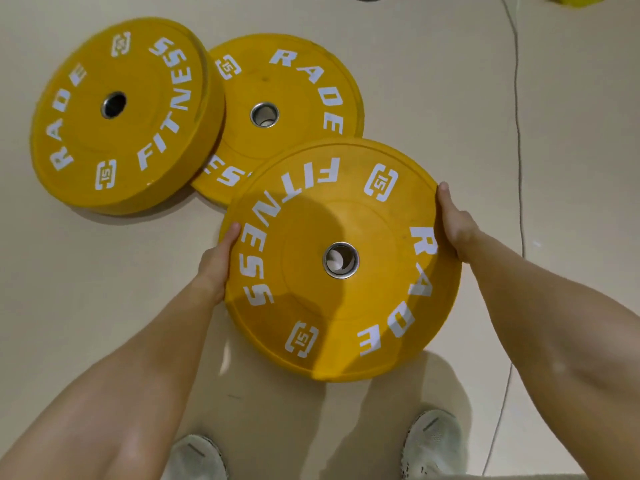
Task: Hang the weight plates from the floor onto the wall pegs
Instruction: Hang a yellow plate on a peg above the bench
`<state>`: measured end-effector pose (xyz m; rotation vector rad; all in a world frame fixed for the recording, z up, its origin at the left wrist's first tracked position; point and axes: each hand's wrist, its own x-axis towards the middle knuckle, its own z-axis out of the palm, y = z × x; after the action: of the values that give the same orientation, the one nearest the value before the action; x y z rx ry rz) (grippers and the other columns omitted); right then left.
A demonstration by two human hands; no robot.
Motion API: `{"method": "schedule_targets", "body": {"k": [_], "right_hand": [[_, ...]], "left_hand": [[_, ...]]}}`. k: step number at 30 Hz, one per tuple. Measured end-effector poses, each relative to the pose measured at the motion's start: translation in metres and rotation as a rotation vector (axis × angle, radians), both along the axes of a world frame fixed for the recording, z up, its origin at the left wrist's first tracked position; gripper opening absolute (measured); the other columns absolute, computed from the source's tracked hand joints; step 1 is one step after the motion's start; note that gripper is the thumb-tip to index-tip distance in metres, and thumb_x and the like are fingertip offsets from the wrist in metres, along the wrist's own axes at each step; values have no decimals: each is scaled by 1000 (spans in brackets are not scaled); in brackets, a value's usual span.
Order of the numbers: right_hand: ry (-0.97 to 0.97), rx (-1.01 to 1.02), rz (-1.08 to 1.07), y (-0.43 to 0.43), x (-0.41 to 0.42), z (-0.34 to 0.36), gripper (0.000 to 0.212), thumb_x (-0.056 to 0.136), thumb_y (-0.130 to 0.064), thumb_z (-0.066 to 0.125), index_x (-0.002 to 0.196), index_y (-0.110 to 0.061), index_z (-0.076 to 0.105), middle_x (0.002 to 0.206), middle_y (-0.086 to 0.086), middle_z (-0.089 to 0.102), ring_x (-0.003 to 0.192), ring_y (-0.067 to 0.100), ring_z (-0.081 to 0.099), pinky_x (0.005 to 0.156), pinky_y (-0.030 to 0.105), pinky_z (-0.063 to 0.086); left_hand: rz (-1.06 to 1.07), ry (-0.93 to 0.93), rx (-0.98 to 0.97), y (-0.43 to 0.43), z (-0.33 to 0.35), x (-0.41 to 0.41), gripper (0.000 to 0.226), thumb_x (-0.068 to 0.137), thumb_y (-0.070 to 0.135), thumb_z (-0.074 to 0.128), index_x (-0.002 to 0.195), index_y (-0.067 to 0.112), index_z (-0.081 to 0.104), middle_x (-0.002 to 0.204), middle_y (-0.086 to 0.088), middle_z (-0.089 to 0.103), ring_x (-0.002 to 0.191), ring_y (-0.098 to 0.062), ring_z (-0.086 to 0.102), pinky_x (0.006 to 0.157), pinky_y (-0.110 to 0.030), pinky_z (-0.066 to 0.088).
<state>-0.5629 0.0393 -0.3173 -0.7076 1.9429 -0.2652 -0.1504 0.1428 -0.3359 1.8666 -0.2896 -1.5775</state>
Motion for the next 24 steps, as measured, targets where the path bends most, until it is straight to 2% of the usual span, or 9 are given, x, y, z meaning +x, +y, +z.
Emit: {"method": "schedule_targets", "body": {"k": [4, 6, 9, 12, 15, 18, 20, 22, 24], "right_hand": [[25, -78, 32, 12, 15, 53, 123, 60, -104, 23, 118, -3, 63, 120, 19, 65, 106, 37, 59, 103, 51, 45], [45, -109, 22, 17, 20, 91, 109, 68, -100, 22, 105, -6, 64, 112, 18, 67, 100, 36, 60, 99, 48, 47], [46, -134, -12, 24, 21, 167, 108, 74, -96, 21, 111, -4, 64, 110, 18, 65, 101, 37, 60, 99, 48, 47], [45, -138, -44, 29, 17, 263, 107, 76, -94, 20, 113, -4, 63, 106, 17, 63, 99, 36, 58, 94, 45, 46], [48, -145, -83, 38, 9, 372, 100, 76, -94, 19, 100, -7, 62, 108, 19, 65, 99, 37, 59, 94, 46, 46], [49, -148, -130, 42, -10, 505, 96, 74, -96, 19, 85, -10, 61, 105, 16, 66, 98, 36, 59, 95, 49, 47], [27, -164, -165, 42, -24, 578, 98, 73, -96, 19, 92, -9, 61, 109, 17, 65, 100, 37, 58, 97, 50, 45], [43, -187, -189, 42, -38, 664, 112, 67, -99, 18, 114, -7, 63, 123, 19, 63, 110, 39, 56, 103, 53, 42], [14, -256, -232, 39, -56, 739, 118, 70, -97, 18, 134, -6, 56, 136, 21, 56, 122, 42, 52, 107, 54, 36]], "left_hand": [[24, -84, 7, 12, 45, 5, 73, 69, 77, 69, 111, 17, 74, 99, -10, 78, 94, -31, 75, 92, -52, 56], [19, -108, -13, 8, 87, 9, 71, 70, 77, 68, 109, 18, 74, 98, -9, 78, 94, -31, 75, 91, -52, 56], [-9, -178, -74, -2, 169, 14, 79, 57, 85, 72, 109, 25, 74, 102, -5, 78, 97, -29, 74, 96, -55, 54], [-27, -226, -112, -12, 274, 10, 69, 65, 81, 70, 107, 27, 75, 102, -3, 78, 98, -28, 73, 96, -53, 54], [-66, -261, -90, -19, 390, -3, 58, 72, 78, 67, 96, 26, 76, 90, -2, 79, 93, -27, 73, 94, -49, 55], [-108, -309, -79, -28, 526, -22, 80, 51, 92, 66, 95, 25, 77, 92, -3, 79, 93, -28, 73, 96, -51, 54], [-121, -339, -118, -39, 601, -34, 81, 57, 92, 63, 98, 24, 77, 97, -4, 78, 95, -29, 72, 97, -50, 52], [-155, -388, -146, -47, 691, -54, 76, 67, 88, 60, 101, 22, 76, 98, -4, 77, 94, -28, 72, 96, -47, 53], [-170, -402, -202, -60, 772, -73, 73, 72, 84, 59, 101, 19, 75, 96, -6, 77, 91, -28, 72, 93, -45, 54]]}}
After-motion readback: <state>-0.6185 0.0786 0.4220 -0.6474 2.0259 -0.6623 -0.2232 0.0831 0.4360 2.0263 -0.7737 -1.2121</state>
